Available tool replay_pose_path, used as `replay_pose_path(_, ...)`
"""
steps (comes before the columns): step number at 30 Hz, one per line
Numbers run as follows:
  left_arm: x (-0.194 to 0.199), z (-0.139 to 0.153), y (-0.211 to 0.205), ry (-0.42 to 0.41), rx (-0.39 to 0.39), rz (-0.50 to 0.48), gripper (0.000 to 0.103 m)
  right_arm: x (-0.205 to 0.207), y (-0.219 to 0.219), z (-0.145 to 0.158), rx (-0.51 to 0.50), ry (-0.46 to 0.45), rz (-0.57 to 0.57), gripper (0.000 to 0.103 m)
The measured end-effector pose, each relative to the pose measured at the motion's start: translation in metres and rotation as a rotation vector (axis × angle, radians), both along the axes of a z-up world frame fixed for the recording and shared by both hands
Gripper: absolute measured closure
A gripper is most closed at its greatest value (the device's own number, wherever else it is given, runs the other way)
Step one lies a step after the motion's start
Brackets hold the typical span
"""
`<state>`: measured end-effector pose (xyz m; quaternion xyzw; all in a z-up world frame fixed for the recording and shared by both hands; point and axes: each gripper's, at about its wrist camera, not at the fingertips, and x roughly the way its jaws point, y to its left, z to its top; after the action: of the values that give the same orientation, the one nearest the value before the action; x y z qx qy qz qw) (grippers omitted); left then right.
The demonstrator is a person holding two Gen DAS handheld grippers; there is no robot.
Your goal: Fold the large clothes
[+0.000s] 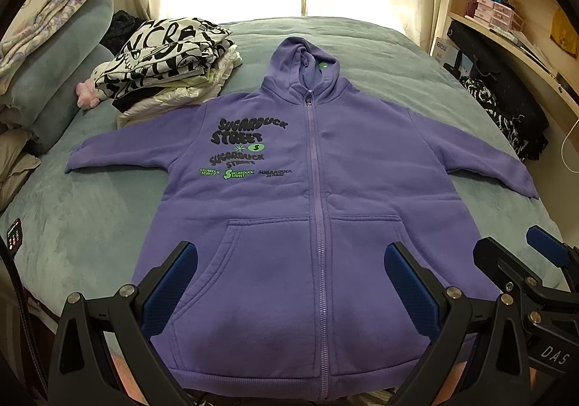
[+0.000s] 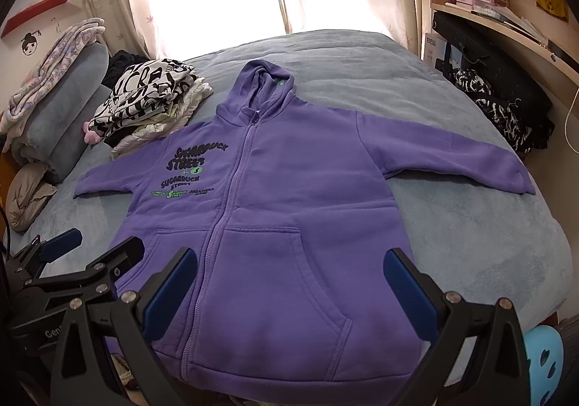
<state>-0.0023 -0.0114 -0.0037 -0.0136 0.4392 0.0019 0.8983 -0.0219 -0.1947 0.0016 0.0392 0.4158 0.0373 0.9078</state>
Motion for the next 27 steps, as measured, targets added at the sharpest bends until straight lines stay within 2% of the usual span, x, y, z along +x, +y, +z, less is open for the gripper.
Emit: replay_pose_path(27, 0.0047, -0.0075, -0.0059, 0.027, 0.025, 0.006, 0.001, 0.0022, -0.0066, -0.0062, 0.009, 0.013, 0.000, 0.000)
